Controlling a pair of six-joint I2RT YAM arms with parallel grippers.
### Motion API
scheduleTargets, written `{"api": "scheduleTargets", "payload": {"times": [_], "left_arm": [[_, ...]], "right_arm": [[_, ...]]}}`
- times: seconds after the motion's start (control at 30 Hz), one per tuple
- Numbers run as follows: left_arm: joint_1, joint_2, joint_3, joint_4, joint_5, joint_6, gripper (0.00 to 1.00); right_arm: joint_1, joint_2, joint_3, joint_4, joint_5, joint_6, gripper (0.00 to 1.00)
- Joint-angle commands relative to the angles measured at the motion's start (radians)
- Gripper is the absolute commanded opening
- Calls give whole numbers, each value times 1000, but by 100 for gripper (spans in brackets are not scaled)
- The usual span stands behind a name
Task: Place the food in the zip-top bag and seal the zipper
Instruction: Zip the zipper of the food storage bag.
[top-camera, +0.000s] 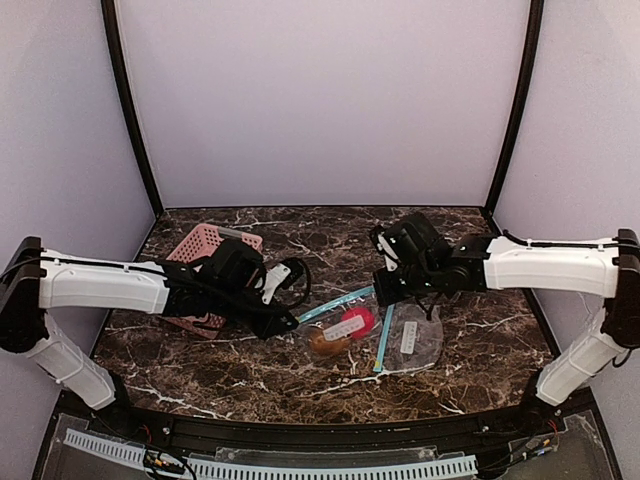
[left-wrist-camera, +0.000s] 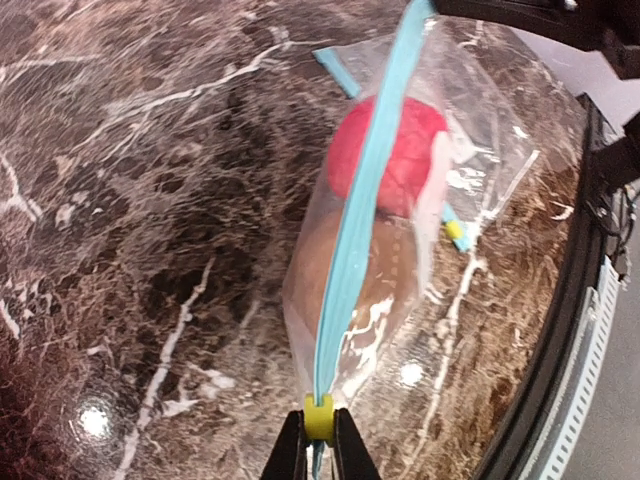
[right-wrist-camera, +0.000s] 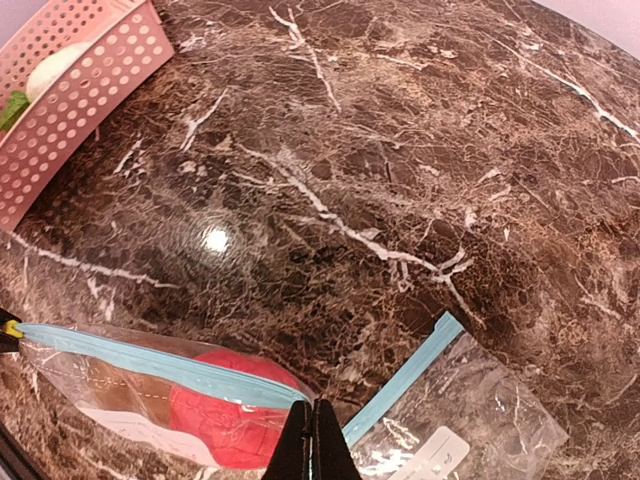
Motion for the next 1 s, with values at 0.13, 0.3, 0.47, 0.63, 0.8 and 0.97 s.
{"api": "scheduleTargets", "payload": {"times": [0.13, 0.3, 0.47, 0.63, 0.8, 0.97], "left_arm": [[110, 175, 113, -43, -78, -72, 1], [150, 262, 229, -78, -116, -30, 1], [170, 358, 355, -132, -122, 17, 1], [183, 404, 434, -172, -124, 33, 10], [183, 399, 508, -229, -138, 59, 52], [183, 329, 519, -249, -156, 63, 73]], "right_arm": [[-39, 182, 150, -3, 105, 85, 0], [-88, 267, 219, -4, 99, 122, 0], [-127, 297, 253, 5, 28, 115, 17], [-127, 264, 266, -41, 0, 59, 57], [-127, 140, 194, -138, 23, 80, 81], [-132, -18, 50, -233, 38, 153, 93]]}}
